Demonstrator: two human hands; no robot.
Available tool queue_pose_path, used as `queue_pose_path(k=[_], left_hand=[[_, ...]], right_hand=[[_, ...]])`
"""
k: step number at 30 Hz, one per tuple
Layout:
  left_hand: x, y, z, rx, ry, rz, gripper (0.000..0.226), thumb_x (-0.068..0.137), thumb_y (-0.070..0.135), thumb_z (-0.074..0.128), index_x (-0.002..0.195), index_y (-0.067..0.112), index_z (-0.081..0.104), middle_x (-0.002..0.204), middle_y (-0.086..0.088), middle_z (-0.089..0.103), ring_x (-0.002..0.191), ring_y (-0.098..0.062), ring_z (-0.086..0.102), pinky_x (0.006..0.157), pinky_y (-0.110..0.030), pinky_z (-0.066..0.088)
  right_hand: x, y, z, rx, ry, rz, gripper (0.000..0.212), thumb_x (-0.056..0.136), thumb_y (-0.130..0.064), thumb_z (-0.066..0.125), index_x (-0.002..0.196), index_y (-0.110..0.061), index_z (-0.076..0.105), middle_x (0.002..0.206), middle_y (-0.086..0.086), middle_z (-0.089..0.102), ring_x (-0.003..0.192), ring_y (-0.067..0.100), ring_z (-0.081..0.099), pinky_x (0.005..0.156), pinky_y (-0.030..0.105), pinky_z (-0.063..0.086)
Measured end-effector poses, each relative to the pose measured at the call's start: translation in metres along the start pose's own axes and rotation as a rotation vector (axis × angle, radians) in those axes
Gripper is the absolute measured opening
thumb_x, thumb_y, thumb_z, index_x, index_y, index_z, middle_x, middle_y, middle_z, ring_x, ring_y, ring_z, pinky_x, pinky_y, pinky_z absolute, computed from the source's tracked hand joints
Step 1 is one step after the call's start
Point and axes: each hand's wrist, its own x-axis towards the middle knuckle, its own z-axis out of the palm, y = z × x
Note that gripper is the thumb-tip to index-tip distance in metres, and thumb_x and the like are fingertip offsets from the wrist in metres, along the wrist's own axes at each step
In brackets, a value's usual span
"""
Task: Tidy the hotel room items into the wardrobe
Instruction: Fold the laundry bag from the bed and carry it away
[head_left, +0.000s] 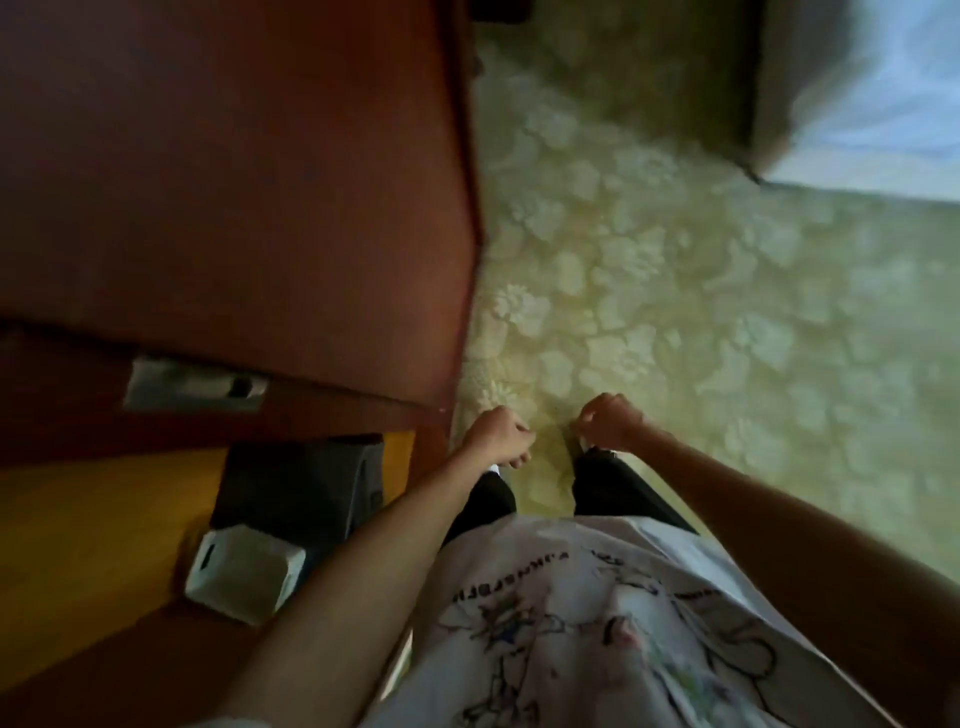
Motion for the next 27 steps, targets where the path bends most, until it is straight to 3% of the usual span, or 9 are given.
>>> queue_pose_path(k=[2, 5, 8, 10, 13, 15, 17, 22, 27], left_hand=[[0.016, 0.015, 0.020, 0.126, -0.100, 0.024, 0.018, 0.097, 0.022, 0.059, 0.086, 0.013, 0.070, 0.077, -0.003, 0.077, 0.064, -0.018, 0.073, 0.063, -0.029, 0.058], [0.031, 0.044, 0.052, 0.314, -0.200, 0.053, 0.015, 0.095, 0.024, 0.059, 0.099, 0.017, 0.072, 0.077, 0.000, 0.077, 0.061, -0.013, 0.072, 0.060, -0.026, 0.058], [0.048, 0.081, 0.090, 0.461, -0.264, 0.097, 0.029, 0.084, 0.023, 0.057, 0.108, 0.019, 0.071, 0.074, -0.003, 0.076, 0.068, -0.020, 0.074, 0.073, -0.037, 0.063], [0.056, 0.110, 0.121, 0.597, -0.326, 0.145, 0.033, 0.084, 0.022, 0.057, 0.114, 0.019, 0.069, 0.078, -0.004, 0.076, 0.071, -0.021, 0.075, 0.079, -0.041, 0.062], [0.066, 0.163, 0.174, 0.794, -0.361, 0.279, 0.016, 0.086, 0.016, 0.056, 0.092, 0.023, 0.069, 0.079, -0.005, 0.075, 0.075, -0.022, 0.074, 0.078, -0.042, 0.062], [0.076, 0.202, 0.213, 0.880, -0.365, 0.346, 0.016, 0.083, 0.012, 0.055, 0.074, 0.020, 0.065, 0.079, -0.009, 0.075, 0.078, -0.028, 0.073, 0.076, -0.044, 0.062], [0.080, 0.247, 0.249, 0.955, -0.382, 0.382, 0.019, 0.083, 0.010, 0.053, 0.070, 0.017, 0.066, 0.074, -0.009, 0.075, 0.072, -0.026, 0.074, 0.073, -0.044, 0.063], [0.082, 0.355, 0.309, 1.066, -0.433, 0.463, 0.024, 0.093, 0.010, 0.052, 0.090, 0.006, 0.075, 0.080, -0.009, 0.076, 0.069, -0.021, 0.074, 0.071, -0.039, 0.063], [0.108, 0.440, 0.320, 0.990, -0.286, 0.469, 0.020, 0.094, 0.010, 0.054, 0.090, 0.005, 0.074, 0.082, -0.010, 0.075, 0.067, -0.021, 0.072, 0.066, -0.030, 0.059]], right_hand=[[-0.014, 0.036, 0.015, 0.119, 0.016, 0.104, 0.038, 0.100, -0.036, 0.053, 0.117, -0.008, 0.071, 0.118, 0.013, 0.071, 0.108, 0.030, 0.067, 0.094, 0.036, 0.053], [-0.035, 0.096, 0.047, 0.422, 0.055, 0.310, 0.033, 0.093, -0.040, 0.059, 0.105, -0.012, 0.073, 0.103, 0.011, 0.073, 0.096, 0.029, 0.070, 0.083, 0.033, 0.056], [-0.065, 0.154, 0.083, 0.661, 0.111, 0.459, 0.025, 0.094, -0.033, 0.057, 0.093, -0.013, 0.072, 0.085, 0.007, 0.072, 0.077, 0.024, 0.068, 0.064, 0.025, 0.052], [-0.088, 0.192, 0.109, 0.786, 0.175, 0.554, 0.029, 0.090, -0.032, 0.056, 0.080, -0.009, 0.071, 0.077, 0.006, 0.074, 0.072, 0.024, 0.070, 0.064, 0.028, 0.056], [-0.121, 0.247, 0.148, 0.990, 0.213, 0.674, 0.028, 0.086, -0.028, 0.057, 0.073, -0.010, 0.074, 0.065, 0.002, 0.074, 0.064, 0.019, 0.073, 0.070, 0.036, 0.062], [-0.139, 0.282, 0.165, 1.073, 0.223, 0.735, 0.027, 0.087, -0.025, 0.058, 0.074, -0.009, 0.076, 0.064, 0.002, 0.074, 0.061, 0.017, 0.072, 0.068, 0.034, 0.062], [-0.153, 0.318, 0.173, 1.138, 0.231, 0.787, 0.027, 0.089, -0.024, 0.059, 0.077, -0.008, 0.076, 0.065, 0.002, 0.074, 0.060, 0.016, 0.071, 0.066, 0.032, 0.062], [-0.163, 0.405, 0.148, 1.226, 0.288, 0.816, 0.027, 0.091, -0.025, 0.060, 0.078, -0.008, 0.076, 0.069, 0.004, 0.075, 0.063, 0.019, 0.072, 0.069, 0.035, 0.062], [-0.145, 0.486, 0.054, 1.195, 0.390, 0.711, 0.029, 0.093, -0.028, 0.060, 0.073, -0.012, 0.071, 0.072, 0.001, 0.073, 0.069, 0.017, 0.071, 0.069, 0.033, 0.061]])
